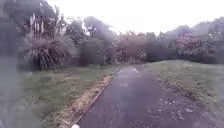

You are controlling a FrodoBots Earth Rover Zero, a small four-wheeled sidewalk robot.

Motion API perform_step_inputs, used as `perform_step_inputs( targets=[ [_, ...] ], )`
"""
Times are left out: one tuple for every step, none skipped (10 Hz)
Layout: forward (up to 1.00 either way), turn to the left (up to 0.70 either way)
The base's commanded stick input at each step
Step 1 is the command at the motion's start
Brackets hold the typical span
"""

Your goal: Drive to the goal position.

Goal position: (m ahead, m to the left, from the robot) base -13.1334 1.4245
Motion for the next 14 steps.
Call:
perform_step_inputs(
  targets=[
    [0.00, -0.04],
    [0.00, -0.31],
    [0.00, -0.58],
    [0.00, -0.60],
    [0.00, -0.60],
    [0.00, -0.60],
    [0.00, -0.60],
    [0.00, -0.60],
    [0.00, -0.60],
    [0.00, -0.60],
    [0.00, -0.60],
    [0.00, -0.60],
    [0.00, -0.60],
    [0.00, -0.60]
  ],
)
